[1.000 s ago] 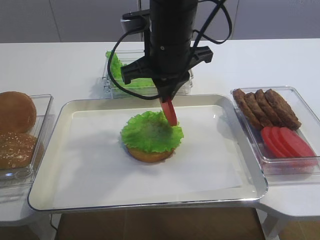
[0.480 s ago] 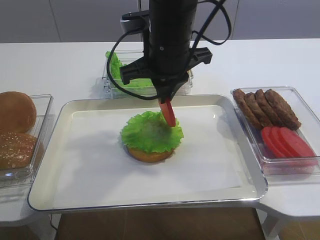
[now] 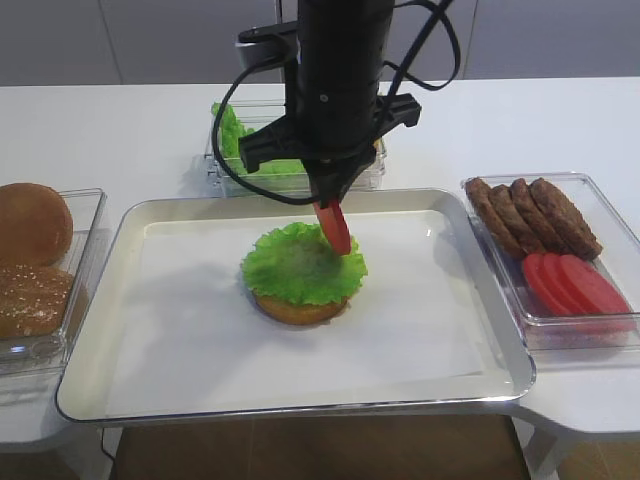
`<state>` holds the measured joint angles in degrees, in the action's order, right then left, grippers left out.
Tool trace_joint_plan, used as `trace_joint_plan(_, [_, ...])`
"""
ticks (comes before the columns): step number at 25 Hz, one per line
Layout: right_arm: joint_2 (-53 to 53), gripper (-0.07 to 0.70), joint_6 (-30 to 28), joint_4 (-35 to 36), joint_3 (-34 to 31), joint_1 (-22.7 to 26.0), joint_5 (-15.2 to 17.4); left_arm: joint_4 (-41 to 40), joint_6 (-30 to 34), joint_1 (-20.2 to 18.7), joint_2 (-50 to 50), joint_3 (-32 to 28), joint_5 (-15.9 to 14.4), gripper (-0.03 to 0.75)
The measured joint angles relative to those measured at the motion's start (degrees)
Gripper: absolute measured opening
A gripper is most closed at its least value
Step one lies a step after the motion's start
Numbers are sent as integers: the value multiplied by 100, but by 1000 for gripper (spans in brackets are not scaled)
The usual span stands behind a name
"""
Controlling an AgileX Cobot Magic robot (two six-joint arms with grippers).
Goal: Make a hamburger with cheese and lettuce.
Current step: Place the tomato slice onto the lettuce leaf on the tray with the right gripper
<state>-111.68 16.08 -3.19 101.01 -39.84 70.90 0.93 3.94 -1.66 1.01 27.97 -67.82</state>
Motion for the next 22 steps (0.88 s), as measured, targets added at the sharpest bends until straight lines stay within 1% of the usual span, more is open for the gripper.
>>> trace_joint_plan(8, [0,73,-265,0,0,0,0,0,0,0,0,0,0,288])
trace_joint_plan(12, [0,73,-508,0,0,0,0,0,0,0,0,0,0,288])
trace_joint_plan(22, [0,74,-604,-46,0,0,0,0,0,0,0,0,0,288])
